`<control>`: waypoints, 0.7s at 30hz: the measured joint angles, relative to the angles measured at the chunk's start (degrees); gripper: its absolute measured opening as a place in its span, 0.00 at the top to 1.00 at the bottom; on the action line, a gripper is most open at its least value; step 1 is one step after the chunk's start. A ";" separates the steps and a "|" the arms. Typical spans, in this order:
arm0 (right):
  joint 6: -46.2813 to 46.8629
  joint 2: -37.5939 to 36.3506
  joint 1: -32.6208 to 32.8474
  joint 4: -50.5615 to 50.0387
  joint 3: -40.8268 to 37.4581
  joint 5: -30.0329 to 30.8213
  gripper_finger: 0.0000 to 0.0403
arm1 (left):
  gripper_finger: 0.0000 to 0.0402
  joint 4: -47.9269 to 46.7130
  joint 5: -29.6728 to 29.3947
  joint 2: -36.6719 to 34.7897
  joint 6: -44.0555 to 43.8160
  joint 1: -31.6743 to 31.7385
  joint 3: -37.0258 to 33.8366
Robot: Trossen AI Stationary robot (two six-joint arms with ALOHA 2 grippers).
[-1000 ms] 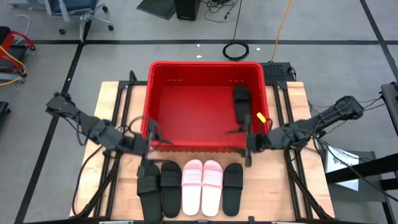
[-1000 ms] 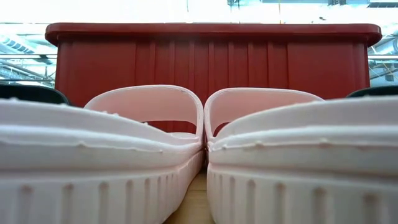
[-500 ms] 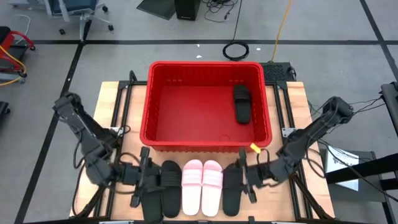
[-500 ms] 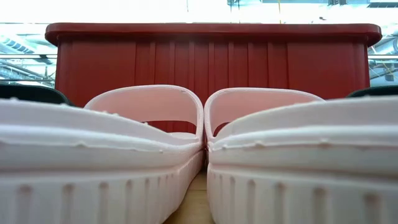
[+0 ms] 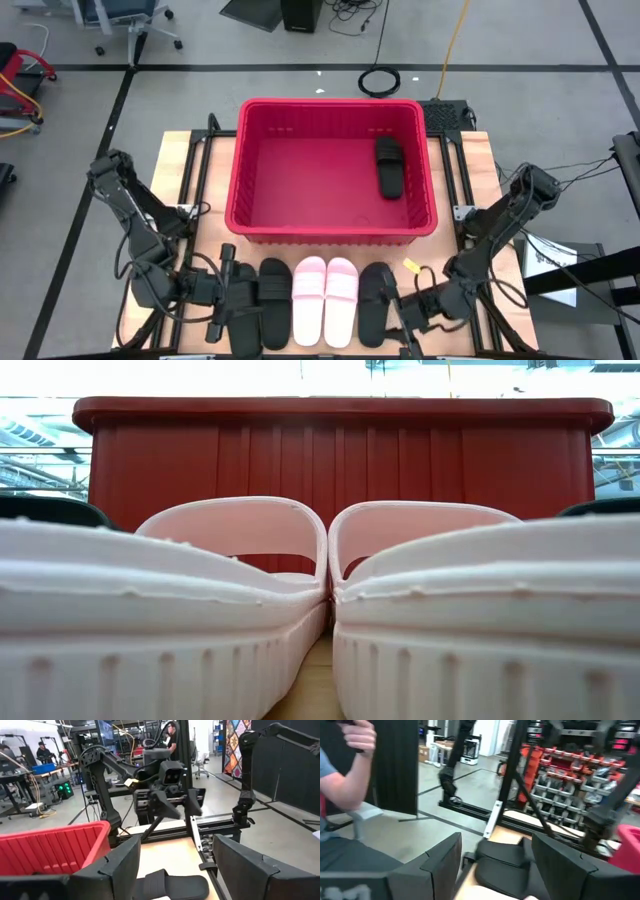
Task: Pick and place slides into bin
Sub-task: Put the black slide into the red bin
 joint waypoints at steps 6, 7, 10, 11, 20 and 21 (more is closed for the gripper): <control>-0.23 7.32 2.54 -0.32 7.95 -1.65 0.46 | 0.38 0.12 0.04 1.19 -1.70 -0.06 -0.01; -0.57 8.66 2.95 -0.79 9.34 -1.67 0.46 | 0.38 0.09 0.04 1.34 -2.24 -0.04 -0.02; -2.22 12.53 4.13 -3.84 14.12 -1.23 0.46 | 0.38 0.00 0.06 1.63 -3.70 -0.05 -0.02; -2.52 13.75 4.42 -5.45 15.87 -0.65 0.46 | 0.38 0.00 0.06 1.63 -4.10 -0.20 -0.02; 4.65 22.30 6.36 -29.25 27.77 15.09 0.46 | 0.38 -0.74 0.13 1.65 -5.93 -3.10 -0.02; 6.17 22.66 6.35 -29.90 27.98 15.11 0.46 | 0.38 -0.74 0.13 1.65 -5.92 -3.53 -0.02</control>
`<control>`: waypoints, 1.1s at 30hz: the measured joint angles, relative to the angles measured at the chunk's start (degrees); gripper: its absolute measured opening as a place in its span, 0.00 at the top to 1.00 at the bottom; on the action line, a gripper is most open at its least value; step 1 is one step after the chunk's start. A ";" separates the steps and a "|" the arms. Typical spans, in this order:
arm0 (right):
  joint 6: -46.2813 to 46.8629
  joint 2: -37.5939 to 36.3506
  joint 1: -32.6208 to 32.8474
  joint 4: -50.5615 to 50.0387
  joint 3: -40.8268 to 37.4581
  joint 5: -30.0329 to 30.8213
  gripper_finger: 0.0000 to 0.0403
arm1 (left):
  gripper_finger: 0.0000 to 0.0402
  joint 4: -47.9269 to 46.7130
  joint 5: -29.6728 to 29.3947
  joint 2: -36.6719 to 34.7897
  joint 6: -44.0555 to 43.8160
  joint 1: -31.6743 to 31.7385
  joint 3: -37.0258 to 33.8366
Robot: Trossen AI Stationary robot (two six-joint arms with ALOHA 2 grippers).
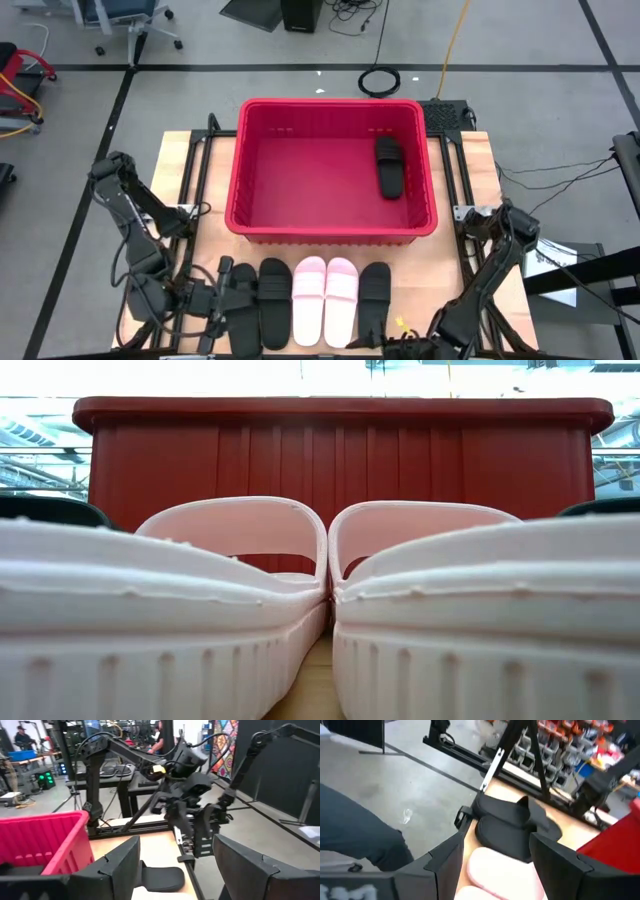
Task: Pick and place slides into bin
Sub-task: Put the black slide into the red bin
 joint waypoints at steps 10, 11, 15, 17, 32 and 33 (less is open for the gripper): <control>22.74 0.89 -2.05 -25.18 0.04 -0.25 0.46 | 0.38 -0.77 -1.38 0.00 0.36 -2.21 0.00; 25.69 0.91 -2.36 -27.85 0.04 -0.93 0.46 | 0.38 -0.81 -1.42 0.00 0.36 -2.28 0.00; 35.17 0.91 -3.75 -35.05 0.02 -5.90 0.46 | 0.38 -0.74 -1.44 0.02 0.33 -2.33 0.01; 38.29 1.26 -4.42 -37.32 0.02 -8.40 0.46 | 0.38 -0.70 -1.46 0.19 0.31 -2.33 0.00; 44.75 4.44 -7.30 -48.09 -0.07 -10.69 0.46 | 0.38 -0.70 -1.49 0.39 -0.09 -2.33 0.00; 45.25 4.74 -7.37 -48.95 -0.07 -10.90 0.46 | 0.38 -0.74 -1.49 0.39 -0.13 -2.33 0.00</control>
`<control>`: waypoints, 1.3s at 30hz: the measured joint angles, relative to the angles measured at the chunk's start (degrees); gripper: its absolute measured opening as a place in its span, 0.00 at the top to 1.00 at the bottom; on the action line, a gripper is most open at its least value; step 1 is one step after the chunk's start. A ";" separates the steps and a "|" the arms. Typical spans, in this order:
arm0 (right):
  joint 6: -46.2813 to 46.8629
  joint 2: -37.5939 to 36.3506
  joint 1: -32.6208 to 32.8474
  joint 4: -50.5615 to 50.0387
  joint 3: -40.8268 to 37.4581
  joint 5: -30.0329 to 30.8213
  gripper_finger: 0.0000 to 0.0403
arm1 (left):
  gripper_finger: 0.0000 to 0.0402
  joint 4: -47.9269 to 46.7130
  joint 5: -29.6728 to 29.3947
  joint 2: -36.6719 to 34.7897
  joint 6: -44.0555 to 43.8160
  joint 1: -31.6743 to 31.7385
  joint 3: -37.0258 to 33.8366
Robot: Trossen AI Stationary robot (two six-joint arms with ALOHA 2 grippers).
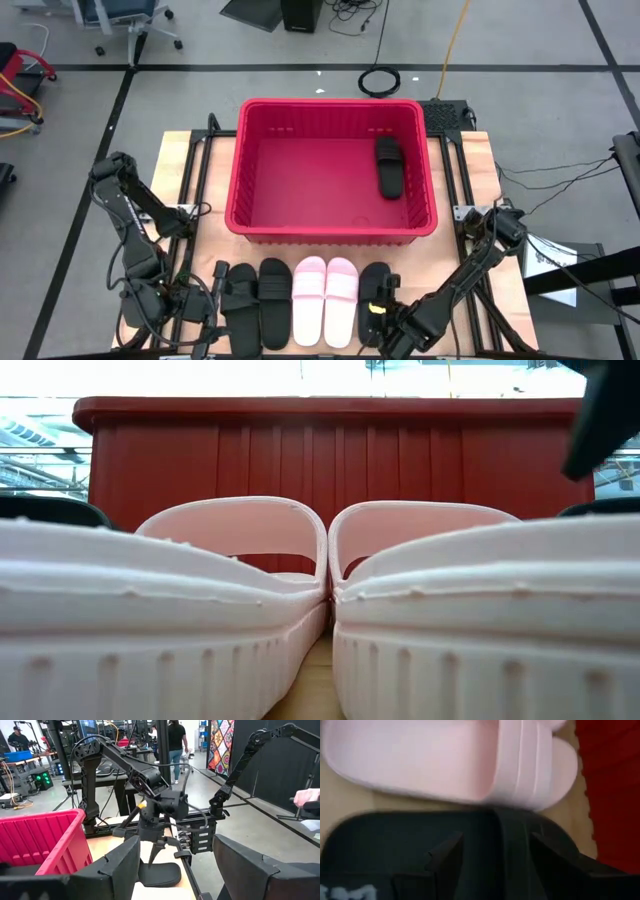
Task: Pick and place slides into bin
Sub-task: Put the black slide into the red bin
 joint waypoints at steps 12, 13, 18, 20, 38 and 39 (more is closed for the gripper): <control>5.01 0.98 -1.88 -4.65 -3.53 -0.04 0.46 | 0.38 -0.16 0.00 -0.02 -0.12 0.00 0.01; 5.82 0.98 -2.12 -4.57 -4.22 -0.63 0.46 | 0.38 -0.22 0.00 -0.02 -0.12 0.00 0.00; 9.05 1.00 -2.96 -5.19 -6.58 -1.36 0.47 | 0.38 -0.27 0.00 -0.02 -0.14 0.00 0.00; 9.89 1.00 -3.25 -5.27 -6.84 -1.37 0.50 | 0.38 -0.27 0.00 -0.02 -0.15 0.00 0.00; 10.13 1.00 -3.69 -2.31 -6.84 -1.39 0.93 | 0.38 -0.30 0.00 -0.04 -0.31 0.00 0.00; 10.20 1.00 -3.69 -2.29 -6.84 -1.39 0.94 | 0.38 -0.30 -0.02 -0.04 -0.30 0.00 0.00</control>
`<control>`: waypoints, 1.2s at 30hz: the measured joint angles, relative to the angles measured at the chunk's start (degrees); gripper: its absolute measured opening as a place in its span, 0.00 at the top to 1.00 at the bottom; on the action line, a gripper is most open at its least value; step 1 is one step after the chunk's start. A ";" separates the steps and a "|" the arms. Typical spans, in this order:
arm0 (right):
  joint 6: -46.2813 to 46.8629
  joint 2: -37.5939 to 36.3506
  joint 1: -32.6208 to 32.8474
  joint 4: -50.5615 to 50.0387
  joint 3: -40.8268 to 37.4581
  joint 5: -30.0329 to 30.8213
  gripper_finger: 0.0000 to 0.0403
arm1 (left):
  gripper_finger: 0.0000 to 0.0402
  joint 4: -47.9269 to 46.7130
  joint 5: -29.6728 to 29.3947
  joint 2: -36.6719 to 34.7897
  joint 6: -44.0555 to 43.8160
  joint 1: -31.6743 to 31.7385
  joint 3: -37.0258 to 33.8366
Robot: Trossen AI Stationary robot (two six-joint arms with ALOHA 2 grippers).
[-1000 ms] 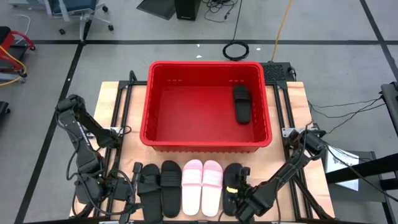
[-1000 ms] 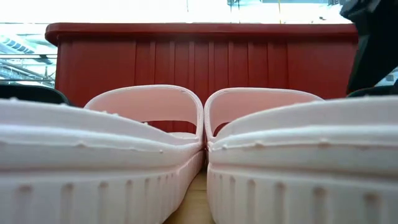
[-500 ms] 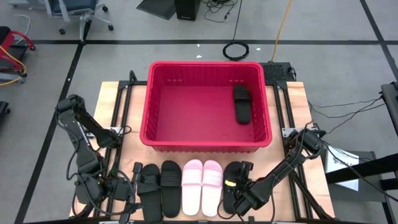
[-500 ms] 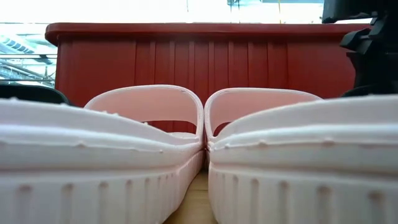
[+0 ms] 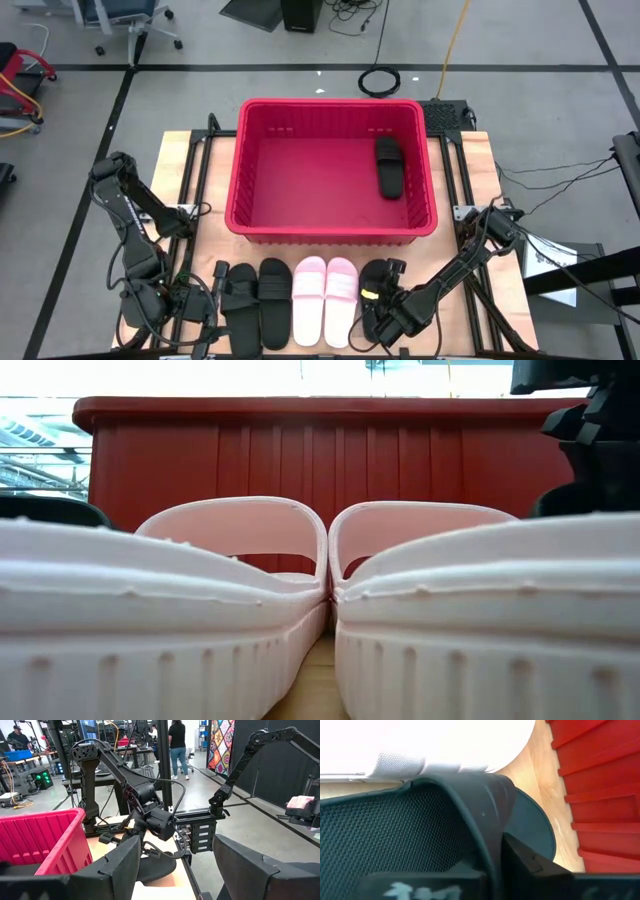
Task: Pick and place slides into bin
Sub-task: Put the black slide into the red bin
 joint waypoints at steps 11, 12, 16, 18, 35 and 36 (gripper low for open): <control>1.42 0.00 0.00 0.09 0.00 0.01 0.97 | 0.38 -0.05 0.02 0.00 0.10 0.00 0.00; 1.42 0.00 0.00 0.09 0.00 0.00 0.97 | 0.38 -0.10 0.02 0.00 0.12 0.00 0.00; 1.42 -0.27 0.00 -0.06 0.00 -0.07 0.97 | 0.38 -0.20 0.00 0.00 0.16 0.00 0.01; 1.43 -0.67 0.00 -0.05 0.00 -0.59 0.98 | 0.38 -0.21 0.00 0.00 0.43 0.00 0.00; 0.73 -5.10 0.31 1.30 0.02 -5.25 0.99 | 0.38 -1.19 -0.04 0.00 1.11 0.02 0.02; 0.23 -5.16 0.28 1.46 0.02 -5.96 0.99 | 0.38 -1.49 -0.04 0.00 1.32 0.02 0.00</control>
